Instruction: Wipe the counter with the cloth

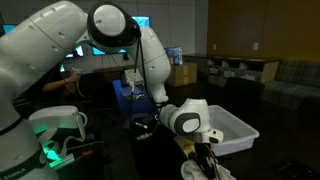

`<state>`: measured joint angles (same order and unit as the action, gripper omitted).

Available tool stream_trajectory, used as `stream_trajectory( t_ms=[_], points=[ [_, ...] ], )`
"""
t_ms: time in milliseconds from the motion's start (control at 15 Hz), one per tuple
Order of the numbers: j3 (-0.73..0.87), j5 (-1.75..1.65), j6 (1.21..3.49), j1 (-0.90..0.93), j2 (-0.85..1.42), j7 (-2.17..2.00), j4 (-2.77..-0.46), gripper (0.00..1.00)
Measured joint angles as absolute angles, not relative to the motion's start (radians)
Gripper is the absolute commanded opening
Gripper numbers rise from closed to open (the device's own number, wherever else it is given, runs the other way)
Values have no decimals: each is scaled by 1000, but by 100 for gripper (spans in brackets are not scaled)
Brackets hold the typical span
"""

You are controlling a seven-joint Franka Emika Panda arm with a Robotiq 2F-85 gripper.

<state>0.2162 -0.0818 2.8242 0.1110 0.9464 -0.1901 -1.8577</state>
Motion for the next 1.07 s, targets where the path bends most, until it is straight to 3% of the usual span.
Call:
stream_trajectory(
  t_ms=[1067],
  points=[
    [56, -53, 2773, 152, 982, -219, -1740, 0]
  ],
)
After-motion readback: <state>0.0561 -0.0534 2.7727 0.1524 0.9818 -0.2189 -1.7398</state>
